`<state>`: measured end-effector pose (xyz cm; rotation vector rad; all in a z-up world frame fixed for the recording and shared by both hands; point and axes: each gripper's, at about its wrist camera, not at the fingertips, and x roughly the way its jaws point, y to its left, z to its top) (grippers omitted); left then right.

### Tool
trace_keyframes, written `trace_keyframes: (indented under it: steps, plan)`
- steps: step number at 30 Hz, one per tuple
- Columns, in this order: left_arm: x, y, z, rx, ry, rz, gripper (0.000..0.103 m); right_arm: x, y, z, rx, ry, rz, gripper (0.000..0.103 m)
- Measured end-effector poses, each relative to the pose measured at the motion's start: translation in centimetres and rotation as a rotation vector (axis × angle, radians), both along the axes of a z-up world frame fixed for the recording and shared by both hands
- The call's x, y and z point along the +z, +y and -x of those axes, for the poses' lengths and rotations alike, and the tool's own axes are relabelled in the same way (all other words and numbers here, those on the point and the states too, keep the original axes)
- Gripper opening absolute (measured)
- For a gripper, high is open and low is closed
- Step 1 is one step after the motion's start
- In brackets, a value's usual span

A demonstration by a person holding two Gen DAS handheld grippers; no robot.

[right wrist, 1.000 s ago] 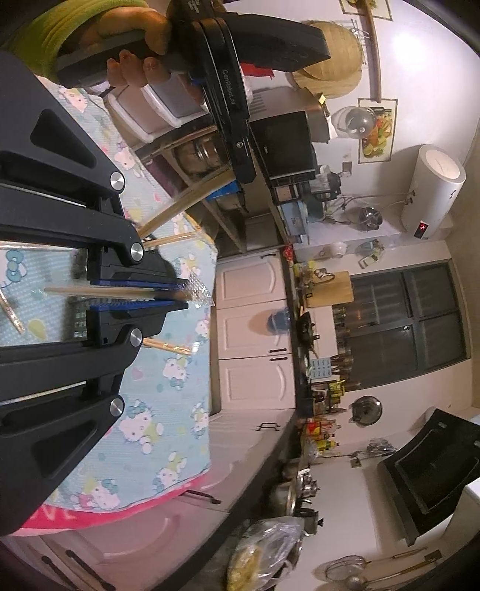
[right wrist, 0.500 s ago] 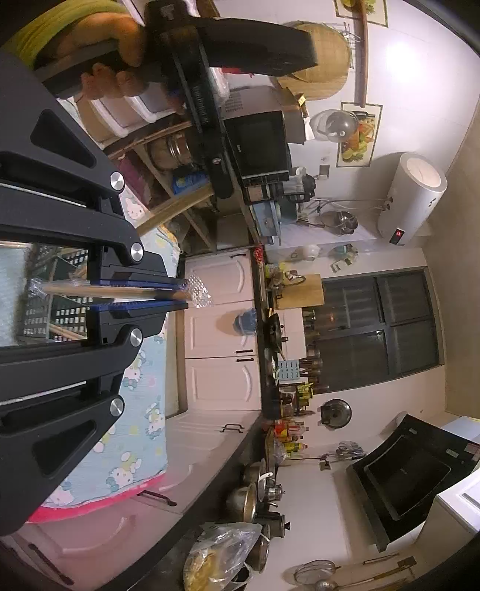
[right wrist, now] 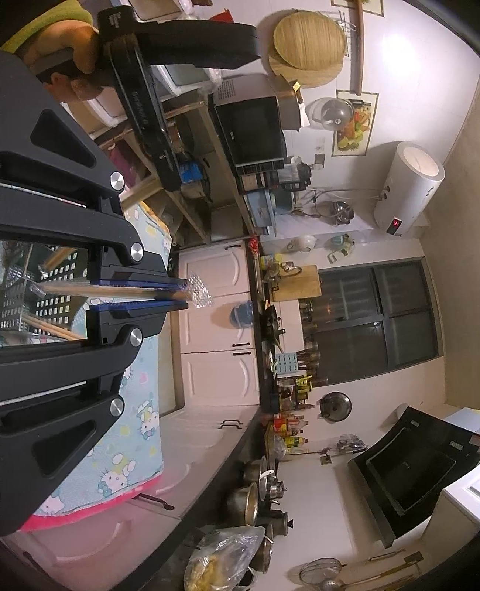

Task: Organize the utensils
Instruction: 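Lower the left tool's chopsticks into the basket while the right tool lowers its pair in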

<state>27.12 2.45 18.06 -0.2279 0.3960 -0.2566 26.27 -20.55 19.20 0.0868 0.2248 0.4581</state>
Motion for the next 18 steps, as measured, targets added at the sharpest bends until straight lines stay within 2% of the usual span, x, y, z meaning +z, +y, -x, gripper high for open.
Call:
trace_keyframes:
  steps: [18]
  plan:
    - [-5.1,-1.0,-1.0,-0.026,0.094,0.009,0.001,-4.7,0.2,-3.5,-0.031,0.063,-0.023,0.006]
